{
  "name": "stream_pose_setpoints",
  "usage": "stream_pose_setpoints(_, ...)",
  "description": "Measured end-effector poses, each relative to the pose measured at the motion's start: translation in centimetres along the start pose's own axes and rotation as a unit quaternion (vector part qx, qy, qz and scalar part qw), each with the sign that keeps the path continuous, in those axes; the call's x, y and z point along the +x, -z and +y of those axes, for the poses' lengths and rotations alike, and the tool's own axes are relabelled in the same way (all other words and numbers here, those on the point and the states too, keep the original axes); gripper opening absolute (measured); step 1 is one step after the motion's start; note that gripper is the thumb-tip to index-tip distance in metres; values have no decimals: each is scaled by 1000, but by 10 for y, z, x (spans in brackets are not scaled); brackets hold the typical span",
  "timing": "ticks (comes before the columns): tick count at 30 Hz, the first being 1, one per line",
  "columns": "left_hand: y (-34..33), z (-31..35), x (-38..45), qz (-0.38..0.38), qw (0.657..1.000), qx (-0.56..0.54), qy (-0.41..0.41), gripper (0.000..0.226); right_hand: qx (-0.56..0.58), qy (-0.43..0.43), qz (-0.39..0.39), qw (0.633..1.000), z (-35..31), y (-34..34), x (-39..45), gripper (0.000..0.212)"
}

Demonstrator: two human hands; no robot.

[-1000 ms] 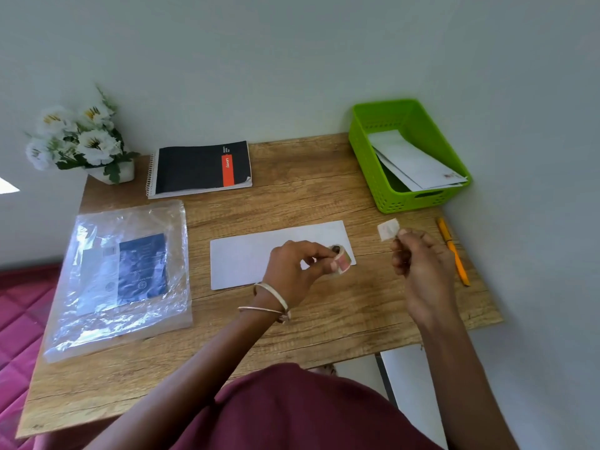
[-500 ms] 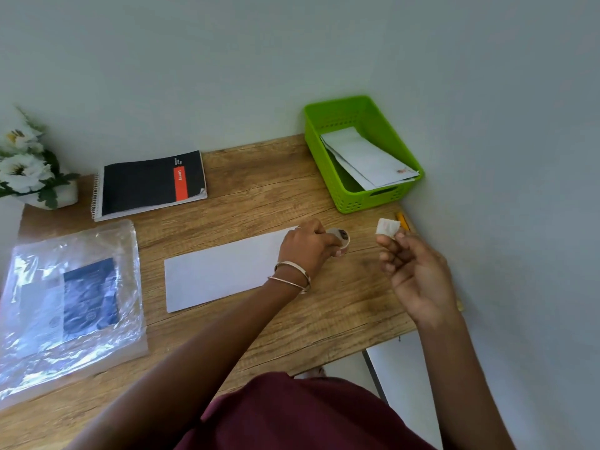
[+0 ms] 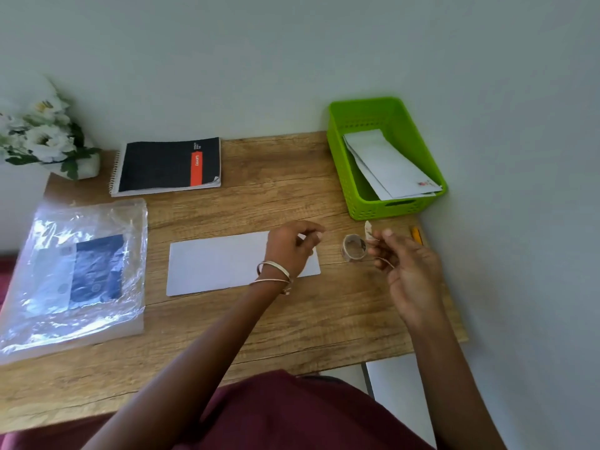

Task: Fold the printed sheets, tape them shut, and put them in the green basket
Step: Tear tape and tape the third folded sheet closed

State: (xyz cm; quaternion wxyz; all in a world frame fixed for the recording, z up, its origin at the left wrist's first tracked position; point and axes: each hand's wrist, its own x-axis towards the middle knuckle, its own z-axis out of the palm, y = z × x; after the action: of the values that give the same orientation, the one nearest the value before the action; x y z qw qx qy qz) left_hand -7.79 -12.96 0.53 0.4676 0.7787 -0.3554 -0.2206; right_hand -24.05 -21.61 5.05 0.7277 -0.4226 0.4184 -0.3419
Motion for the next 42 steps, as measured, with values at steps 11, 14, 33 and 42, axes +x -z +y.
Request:
stream_pose_setpoints(11,50,-21,-10,59,998,8,28,10,-235,53,-30,970,51,-67,15,13)
stream_pose_setpoints(14,51,-35,-9,48,997,61,18,12,-293,60,-12,954,69,-74,18,10)
stream_pose_setpoints(33,20,-44,12,77,989,64,107,11,-360,-8,118,926,85,-93,46,28)
stream_pose_setpoints(42,10,-41,21,88,978,101,161,15,-424,-45,128,896,86,-101,61,34)
